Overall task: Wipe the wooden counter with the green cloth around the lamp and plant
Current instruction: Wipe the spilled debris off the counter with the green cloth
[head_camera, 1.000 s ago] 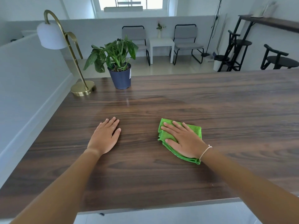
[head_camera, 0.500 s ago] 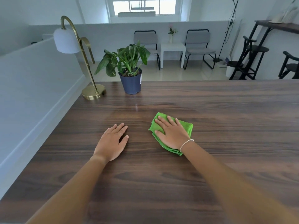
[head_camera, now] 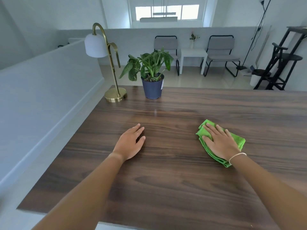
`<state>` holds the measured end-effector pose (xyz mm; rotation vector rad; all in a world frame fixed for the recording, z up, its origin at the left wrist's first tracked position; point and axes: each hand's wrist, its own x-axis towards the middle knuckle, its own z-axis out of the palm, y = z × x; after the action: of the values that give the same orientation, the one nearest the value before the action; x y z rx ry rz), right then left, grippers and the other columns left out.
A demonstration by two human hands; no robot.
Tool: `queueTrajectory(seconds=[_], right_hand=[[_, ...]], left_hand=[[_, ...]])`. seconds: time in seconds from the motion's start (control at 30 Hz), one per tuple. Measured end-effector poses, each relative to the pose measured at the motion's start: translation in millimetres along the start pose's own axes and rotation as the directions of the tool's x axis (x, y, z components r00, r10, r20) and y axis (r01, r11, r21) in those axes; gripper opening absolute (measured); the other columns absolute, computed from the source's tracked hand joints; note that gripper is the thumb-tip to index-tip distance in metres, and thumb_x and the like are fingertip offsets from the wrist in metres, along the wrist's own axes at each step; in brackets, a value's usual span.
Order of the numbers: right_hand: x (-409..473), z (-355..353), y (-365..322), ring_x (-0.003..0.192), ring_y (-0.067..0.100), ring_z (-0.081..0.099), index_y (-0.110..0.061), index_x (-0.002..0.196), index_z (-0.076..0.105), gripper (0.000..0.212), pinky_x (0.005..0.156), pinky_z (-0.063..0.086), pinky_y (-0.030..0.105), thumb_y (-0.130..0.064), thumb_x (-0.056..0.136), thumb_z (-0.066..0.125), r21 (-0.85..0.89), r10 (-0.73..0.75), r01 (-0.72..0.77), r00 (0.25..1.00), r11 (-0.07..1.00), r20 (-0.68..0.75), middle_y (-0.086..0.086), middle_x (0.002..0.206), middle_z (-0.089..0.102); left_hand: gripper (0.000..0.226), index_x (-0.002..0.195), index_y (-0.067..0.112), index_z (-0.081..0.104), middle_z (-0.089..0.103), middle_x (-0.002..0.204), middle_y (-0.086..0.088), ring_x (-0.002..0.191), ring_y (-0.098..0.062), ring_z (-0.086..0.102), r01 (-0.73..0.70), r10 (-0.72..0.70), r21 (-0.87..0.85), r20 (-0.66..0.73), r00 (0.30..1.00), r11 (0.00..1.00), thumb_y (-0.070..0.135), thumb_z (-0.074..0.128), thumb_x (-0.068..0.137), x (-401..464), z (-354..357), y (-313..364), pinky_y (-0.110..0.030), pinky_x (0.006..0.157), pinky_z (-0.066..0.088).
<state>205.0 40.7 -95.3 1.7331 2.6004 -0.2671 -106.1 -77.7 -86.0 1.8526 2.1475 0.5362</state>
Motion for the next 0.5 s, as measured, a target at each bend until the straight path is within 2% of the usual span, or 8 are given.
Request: queueTrajectory(seconds=[0.13,0.23,0.37,0.5], right_hand=[[36.5,-0.7,-33.4,0.148,0.021,0.000,-0.027,0.151,0.006,0.058,0.120,0.001,0.044,-0.048,0.098,0.019,0.011,0.083,-0.083,0.996,0.996,-0.007,-0.010,0.160,0.002],[65.3,1.6,-84.8,0.148,0.022,-0.001,-0.027,0.151,0.007,0.059,0.120,0.000,0.045,-0.048,0.098,0.018,0.023,0.057,-0.057,0.998,0.998,-0.001,-0.008,0.161,0.002],[80.7,9.7,-179.8,0.148,0.022,0.000,-0.028,0.151,0.009,0.058,0.119,-0.001,0.043,-0.048,0.098,0.021,0.027,-0.139,0.138,0.990,0.990,0.018,-0.008,0.161,0.003],[55.0,24.4,-225.3,0.148,0.016,-0.002,-0.033,0.150,0.009,0.062,0.119,-0.005,0.038,-0.056,0.092,0.012,0.030,-0.392,0.392,0.920,0.920,0.022,-0.015,0.159,0.004]], left_hand=[[0.051,0.144,0.019,0.031,0.022,0.157,0.003,0.145,-0.013,0.016,0.000,0.000,0.011,0.001,1.000,1.000,0.034,0.038,0.096,9.4,-20.2,-28.2,-0.027,0.117,0.012],[0.050,0.145,0.019,0.031,0.021,0.157,0.003,0.146,-0.013,0.015,-0.012,0.012,0.030,0.011,1.000,0.999,0.032,0.037,0.097,15.0,-37.5,-58.2,-0.027,0.117,0.011],[0.050,0.145,0.019,0.030,0.020,0.157,0.003,0.146,-0.014,0.014,0.021,-0.022,0.055,0.009,1.000,0.998,0.032,0.037,0.097,20.7,-57.1,-101.8,-0.029,0.118,0.010],[0.050,0.145,0.018,0.030,0.020,0.157,0.001,0.146,-0.016,0.014,0.052,-0.055,0.101,0.020,0.998,0.994,0.032,0.035,0.098,22.0,-69.7,-136.6,-0.031,0.119,0.009]])
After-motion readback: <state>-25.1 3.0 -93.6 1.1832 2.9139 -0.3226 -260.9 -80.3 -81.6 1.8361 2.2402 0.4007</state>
